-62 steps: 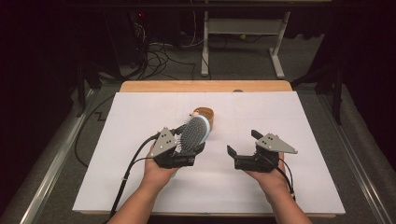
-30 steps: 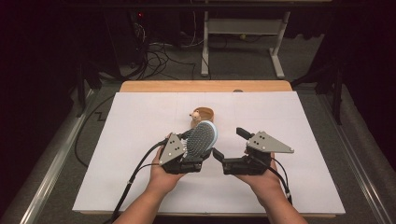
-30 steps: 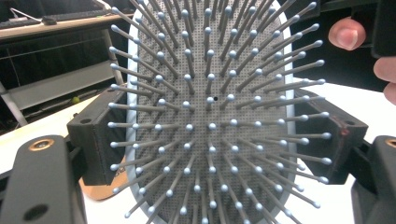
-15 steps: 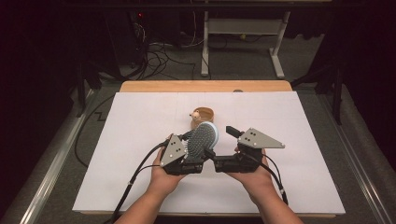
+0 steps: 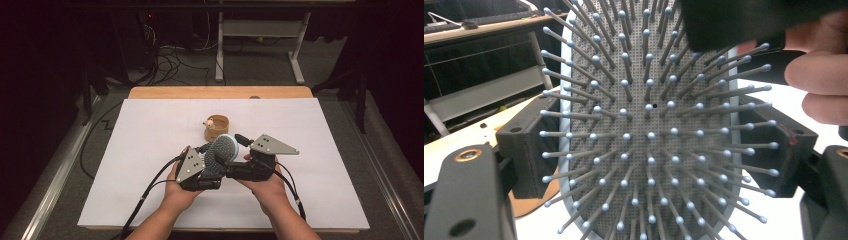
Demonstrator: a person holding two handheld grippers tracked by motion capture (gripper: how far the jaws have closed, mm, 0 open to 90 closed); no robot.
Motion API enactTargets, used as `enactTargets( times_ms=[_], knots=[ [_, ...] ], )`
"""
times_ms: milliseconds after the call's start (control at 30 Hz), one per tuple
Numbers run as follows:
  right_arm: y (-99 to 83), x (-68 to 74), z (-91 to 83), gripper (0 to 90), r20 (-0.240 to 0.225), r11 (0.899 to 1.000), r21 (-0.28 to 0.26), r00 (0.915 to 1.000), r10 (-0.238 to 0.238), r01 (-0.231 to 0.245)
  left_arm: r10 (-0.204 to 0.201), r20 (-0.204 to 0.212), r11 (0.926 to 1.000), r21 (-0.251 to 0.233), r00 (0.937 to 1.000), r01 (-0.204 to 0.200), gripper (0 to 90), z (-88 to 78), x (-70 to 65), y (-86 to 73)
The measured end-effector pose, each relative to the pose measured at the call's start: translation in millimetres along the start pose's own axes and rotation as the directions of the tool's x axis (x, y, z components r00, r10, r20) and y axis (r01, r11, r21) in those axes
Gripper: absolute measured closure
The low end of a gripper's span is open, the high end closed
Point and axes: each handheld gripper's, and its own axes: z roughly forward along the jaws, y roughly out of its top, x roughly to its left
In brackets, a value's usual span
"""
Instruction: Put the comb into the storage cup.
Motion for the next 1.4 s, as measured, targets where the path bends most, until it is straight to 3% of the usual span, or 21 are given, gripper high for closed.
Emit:
enactTargets(
  times_ms=[433, 567, 900, 1400],
  knots=[
    [-3.0, -6.4, 3.1, 33.4, -0.042, 0.995, -0.005, 0.9943, 0.098, -0.099, -0.002, -0.007, 1.0000, -0.006, 1.0000, 0.002, 20.2, -0.8, -1.0, 0.6],
    [-3.8, -6.7, 3.5, 39.0, -0.063, 0.994, -0.001, 0.9920, 0.109, -0.109, -0.002, -0.012, 1.0000, -0.006, 0.9999, 0.002, 20.2, -0.5, -1.1, 0.5],
    [-4.0, -7.7, 4.0, 43.0, -0.074, 0.992, 0.003, 0.9889, 0.129, -0.129, 0.001, -0.018, 1.0000, 0.000, 0.9998, -0.001, 20.2, -0.6, -0.9, 0.3],
    [-1.2, -11.8, 1.5, 52.5, -0.083, 0.981, 0.013, 0.9770, 0.196, -0.196, 0.006, -0.025, 1.0000, 0.002, 0.9997, -0.006, 20.2, -0.8, -2.0, 1.7]
  ],
)
